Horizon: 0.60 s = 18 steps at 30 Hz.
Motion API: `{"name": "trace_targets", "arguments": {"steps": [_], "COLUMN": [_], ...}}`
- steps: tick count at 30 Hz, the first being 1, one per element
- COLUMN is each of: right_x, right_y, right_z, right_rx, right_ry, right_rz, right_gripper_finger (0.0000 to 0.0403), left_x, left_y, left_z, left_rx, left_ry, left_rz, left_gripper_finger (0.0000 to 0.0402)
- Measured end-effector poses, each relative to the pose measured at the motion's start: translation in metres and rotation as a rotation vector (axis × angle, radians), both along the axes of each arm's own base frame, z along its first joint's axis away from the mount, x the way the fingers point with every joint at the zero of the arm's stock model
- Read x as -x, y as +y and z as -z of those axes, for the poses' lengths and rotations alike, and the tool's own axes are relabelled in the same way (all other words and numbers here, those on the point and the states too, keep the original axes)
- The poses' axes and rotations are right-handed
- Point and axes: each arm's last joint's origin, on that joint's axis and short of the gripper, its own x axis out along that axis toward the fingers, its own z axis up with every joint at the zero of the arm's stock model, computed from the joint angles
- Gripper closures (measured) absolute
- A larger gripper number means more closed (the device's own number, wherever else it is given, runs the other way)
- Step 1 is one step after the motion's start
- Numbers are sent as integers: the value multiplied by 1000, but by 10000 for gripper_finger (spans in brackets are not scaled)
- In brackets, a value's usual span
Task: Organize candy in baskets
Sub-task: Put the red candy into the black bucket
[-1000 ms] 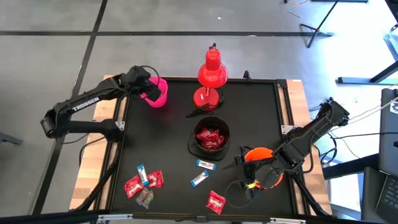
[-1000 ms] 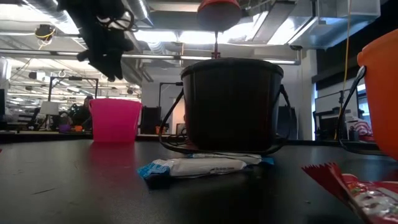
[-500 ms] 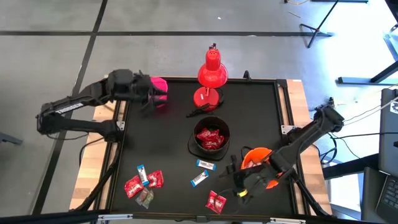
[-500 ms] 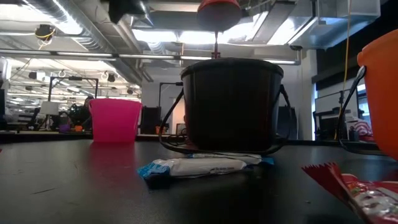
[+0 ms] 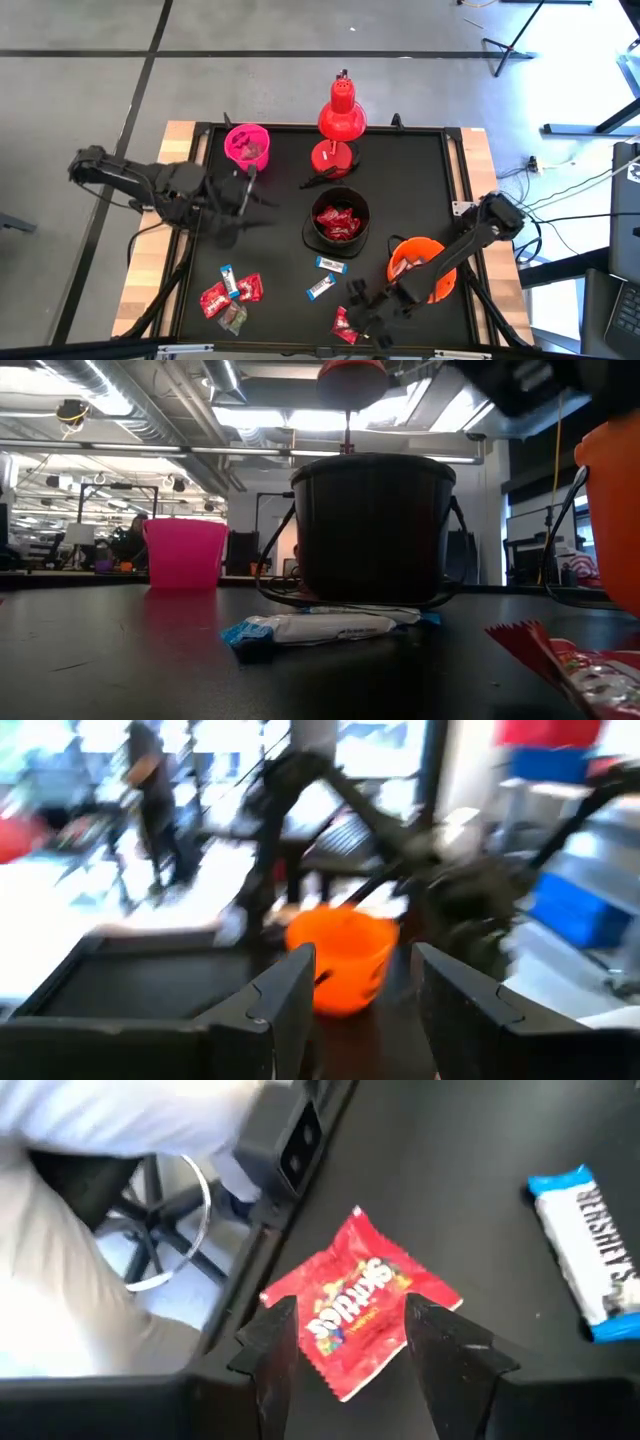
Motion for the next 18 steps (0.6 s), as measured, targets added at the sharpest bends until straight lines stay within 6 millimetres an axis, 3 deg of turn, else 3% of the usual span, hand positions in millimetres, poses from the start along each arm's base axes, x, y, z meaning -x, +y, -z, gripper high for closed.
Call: {"name": "trace_targets", "arguments": {"steps": [6,18], "right_x": [-6,-17], "right_y": [5,13], "right_z": [31,72], "right_rx": [35,65], "right_ry": [65,82], "right_rz": [-11,1], "right_gripper_finger": [224,224], "left_x": [-6,-28], "left_y": [-32,-62], "left_z": [1,21], "left_rx": [-48,-41], "left_ry": [-64,-12], "left_rz": [84,133], "left_gripper_finger": [244,244]}}
